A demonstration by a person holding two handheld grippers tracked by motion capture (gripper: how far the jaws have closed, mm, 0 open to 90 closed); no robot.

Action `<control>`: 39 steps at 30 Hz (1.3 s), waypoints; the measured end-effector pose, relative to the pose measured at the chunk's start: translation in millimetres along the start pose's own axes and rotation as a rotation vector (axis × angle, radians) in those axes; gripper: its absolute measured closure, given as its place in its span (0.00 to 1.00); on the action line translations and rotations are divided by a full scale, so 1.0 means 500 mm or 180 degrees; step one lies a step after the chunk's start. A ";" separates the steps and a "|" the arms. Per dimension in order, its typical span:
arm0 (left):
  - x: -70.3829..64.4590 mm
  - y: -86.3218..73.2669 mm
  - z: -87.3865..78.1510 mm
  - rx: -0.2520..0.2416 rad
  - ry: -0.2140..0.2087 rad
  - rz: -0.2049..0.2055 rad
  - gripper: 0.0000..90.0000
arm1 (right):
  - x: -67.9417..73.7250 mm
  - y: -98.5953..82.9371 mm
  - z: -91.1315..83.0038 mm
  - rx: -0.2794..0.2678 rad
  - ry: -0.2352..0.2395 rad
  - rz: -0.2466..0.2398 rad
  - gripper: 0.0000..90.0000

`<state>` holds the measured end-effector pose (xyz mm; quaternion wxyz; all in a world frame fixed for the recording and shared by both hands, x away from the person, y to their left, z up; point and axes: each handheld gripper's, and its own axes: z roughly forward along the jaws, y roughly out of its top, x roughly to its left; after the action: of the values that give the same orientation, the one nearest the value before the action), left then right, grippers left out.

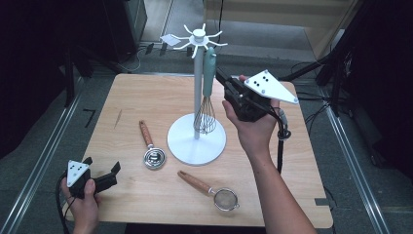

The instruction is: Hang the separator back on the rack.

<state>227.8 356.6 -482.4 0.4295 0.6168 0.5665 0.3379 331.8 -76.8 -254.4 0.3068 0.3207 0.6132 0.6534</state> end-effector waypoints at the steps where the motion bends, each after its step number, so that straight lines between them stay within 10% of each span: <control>1: 0.000 0.000 0.000 -0.0001 -0.0003 -0.0001 0.00 | 0.000 0.002 0.003 -0.0041 -0.0025 0.0014 1.00; 11: 0.001 0.000 0.000 0.0002 -0.0015 -0.0006 0.00 | 0.010 0.051 0.027 -0.0134 0.0091 -0.0003 1.00; 39: 0.003 0.000 -0.001 0.0009 -0.0027 -0.0033 0.00 | 0.047 0.044 0.018 0.0025 0.0141 -0.0232 0.98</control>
<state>227.9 358.3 -482.2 0.4328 0.6158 0.5684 0.3322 324.7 -53.8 -231.3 0.3156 0.2848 0.6337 0.6463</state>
